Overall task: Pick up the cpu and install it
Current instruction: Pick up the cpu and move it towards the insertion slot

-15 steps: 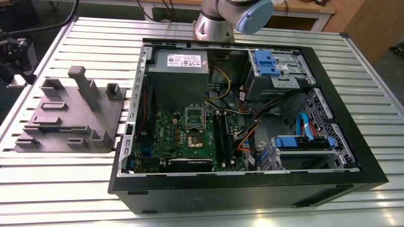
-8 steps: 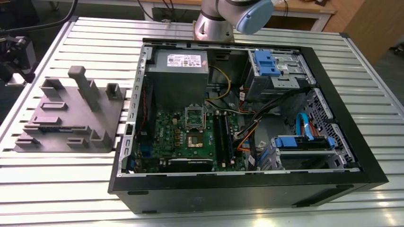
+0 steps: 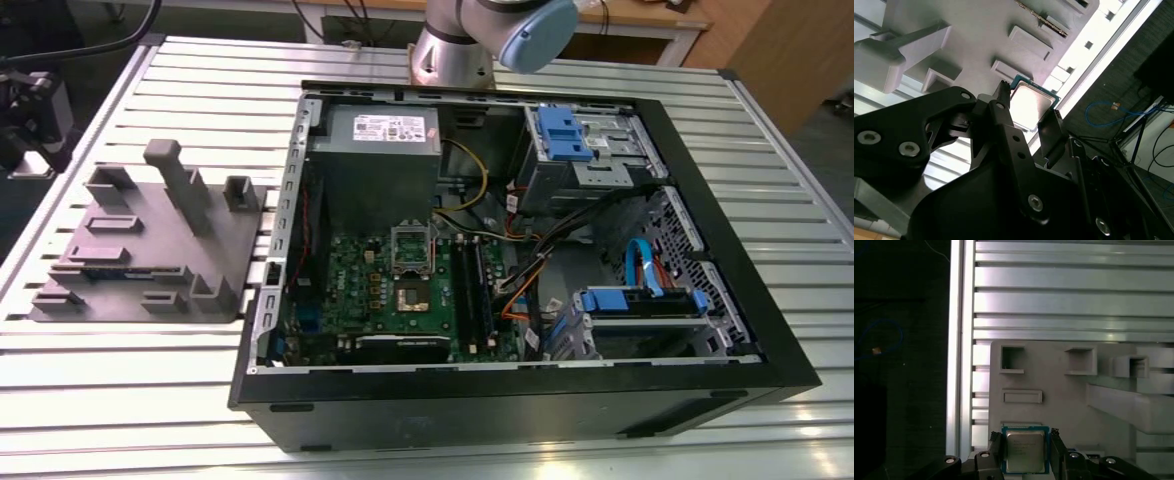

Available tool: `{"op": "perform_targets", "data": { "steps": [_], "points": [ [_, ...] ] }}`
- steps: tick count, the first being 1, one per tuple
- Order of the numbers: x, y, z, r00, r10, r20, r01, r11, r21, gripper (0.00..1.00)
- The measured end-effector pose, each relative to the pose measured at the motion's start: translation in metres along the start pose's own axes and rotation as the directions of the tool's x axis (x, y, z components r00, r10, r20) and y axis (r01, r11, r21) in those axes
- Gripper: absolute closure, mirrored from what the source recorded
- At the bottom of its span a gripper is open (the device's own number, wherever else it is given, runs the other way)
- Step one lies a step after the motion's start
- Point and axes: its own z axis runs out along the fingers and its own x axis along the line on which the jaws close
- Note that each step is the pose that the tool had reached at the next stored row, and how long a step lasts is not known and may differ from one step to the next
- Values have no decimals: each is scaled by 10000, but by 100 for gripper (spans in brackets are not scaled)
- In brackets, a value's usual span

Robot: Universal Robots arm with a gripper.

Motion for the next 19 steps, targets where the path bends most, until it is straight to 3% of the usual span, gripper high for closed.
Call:
{"op": "perform_targets", "data": {
  "steps": [19],
  "points": [
    [-2, 5, -121, 10000, 0, -1, 0, 10000, 1, 53]
  ]
}}
